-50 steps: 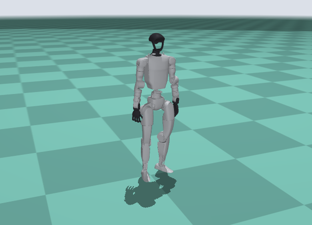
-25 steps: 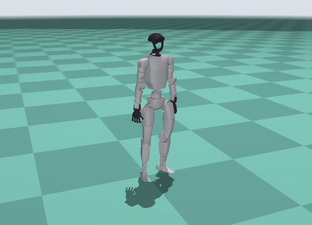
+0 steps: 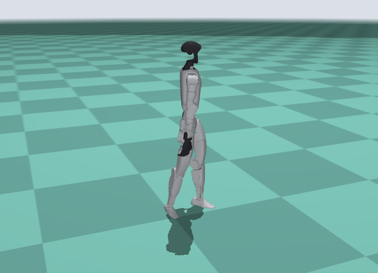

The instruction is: Upper body actions

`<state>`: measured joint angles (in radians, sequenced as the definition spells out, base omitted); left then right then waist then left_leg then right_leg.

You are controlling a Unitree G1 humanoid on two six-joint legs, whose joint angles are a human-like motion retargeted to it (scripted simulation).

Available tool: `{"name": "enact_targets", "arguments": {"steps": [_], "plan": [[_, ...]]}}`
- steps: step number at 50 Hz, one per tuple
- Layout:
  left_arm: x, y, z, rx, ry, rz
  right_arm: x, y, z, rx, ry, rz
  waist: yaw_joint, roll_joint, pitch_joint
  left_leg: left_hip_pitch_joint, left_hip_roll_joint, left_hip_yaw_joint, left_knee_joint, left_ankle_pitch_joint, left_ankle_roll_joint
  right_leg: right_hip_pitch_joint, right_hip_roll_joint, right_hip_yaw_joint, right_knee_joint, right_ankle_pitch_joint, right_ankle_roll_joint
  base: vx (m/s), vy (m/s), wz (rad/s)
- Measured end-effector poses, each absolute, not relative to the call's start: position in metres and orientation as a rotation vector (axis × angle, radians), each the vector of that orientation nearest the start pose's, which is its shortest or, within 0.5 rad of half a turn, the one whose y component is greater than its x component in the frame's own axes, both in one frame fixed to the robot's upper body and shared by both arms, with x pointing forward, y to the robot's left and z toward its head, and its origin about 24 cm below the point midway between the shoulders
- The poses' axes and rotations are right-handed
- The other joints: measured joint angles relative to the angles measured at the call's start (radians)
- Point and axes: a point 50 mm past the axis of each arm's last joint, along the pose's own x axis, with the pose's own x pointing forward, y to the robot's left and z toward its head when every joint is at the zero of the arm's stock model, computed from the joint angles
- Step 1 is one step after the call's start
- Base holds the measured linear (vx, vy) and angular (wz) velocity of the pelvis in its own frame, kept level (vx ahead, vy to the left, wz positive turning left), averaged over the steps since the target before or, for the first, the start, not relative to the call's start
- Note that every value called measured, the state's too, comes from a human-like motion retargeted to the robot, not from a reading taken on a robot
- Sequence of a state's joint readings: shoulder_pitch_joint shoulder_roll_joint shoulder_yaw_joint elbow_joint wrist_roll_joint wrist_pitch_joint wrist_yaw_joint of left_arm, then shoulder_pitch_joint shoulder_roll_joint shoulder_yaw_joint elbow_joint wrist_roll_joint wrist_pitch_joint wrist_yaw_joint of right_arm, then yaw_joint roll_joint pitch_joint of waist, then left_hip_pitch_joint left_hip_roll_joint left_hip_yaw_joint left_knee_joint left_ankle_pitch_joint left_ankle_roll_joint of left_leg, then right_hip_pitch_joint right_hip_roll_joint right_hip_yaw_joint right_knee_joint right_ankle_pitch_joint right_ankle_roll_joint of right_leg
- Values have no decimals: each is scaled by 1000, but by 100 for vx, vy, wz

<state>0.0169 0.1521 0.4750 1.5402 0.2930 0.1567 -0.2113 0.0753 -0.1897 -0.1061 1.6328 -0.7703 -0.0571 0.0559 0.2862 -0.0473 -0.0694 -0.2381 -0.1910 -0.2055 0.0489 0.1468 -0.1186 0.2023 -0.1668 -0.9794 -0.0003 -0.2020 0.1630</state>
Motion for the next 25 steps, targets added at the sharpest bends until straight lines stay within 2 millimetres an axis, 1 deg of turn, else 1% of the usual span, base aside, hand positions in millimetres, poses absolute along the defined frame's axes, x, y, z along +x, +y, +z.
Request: {"name": "enact_targets", "arguments": {"steps": [6, 10, 13, 15, 20, 25], "plan": [[-15, 200, -177, -208, 1691, 152, -33, -220, -173, -533, 1654, 421, 129, -4, 18, -12, -41, -53, -18, 42, -53, 43, 8, -119, 15, -22, 29, -14, 15, 148], [-25, 196, -177, -192, 1723, 160, -31, -220, -173, -528, 1648, 403, 201, 3, 34, -11, -67, -99, -25, 61, -81, 71, 18, -190, 29, -35, 48, -16, 13, 134], [-35, 189, -176, -243, 1749, 174, -30, -217, -174, -521, 1639, 410, 251, 5, 46, -7, -83, -127, -28, 70, -94, 89, 25, -230, 38, -40, 58, -13, 9, 103], [-40, 183, -176, -309, 1757, 202, -27, -213, -175, -518, 1626, 424, 281, 8, 56, -2, -90, -144, -28, 74, -100, 101, 31, -251, 42, -43, 63, -9, 1, 81], [-45, 168, -176, -485, 1740, 291, -14, -204, -177, -528, 1577, 480, 329, 16, 75, 8, -102, -174, -27, 79, -105, 119, 38, -280, 52, -47, 71, -5, 0, 48], [-46, 164, -176, -511, 1736, 311, -7, -194, -179, -554, 1536, 554, 334, 14, 81, 7, -101, -181, -26, 77, -105, 119, 38, -284, 56, -47, 76, 0, 0, 4]]}}
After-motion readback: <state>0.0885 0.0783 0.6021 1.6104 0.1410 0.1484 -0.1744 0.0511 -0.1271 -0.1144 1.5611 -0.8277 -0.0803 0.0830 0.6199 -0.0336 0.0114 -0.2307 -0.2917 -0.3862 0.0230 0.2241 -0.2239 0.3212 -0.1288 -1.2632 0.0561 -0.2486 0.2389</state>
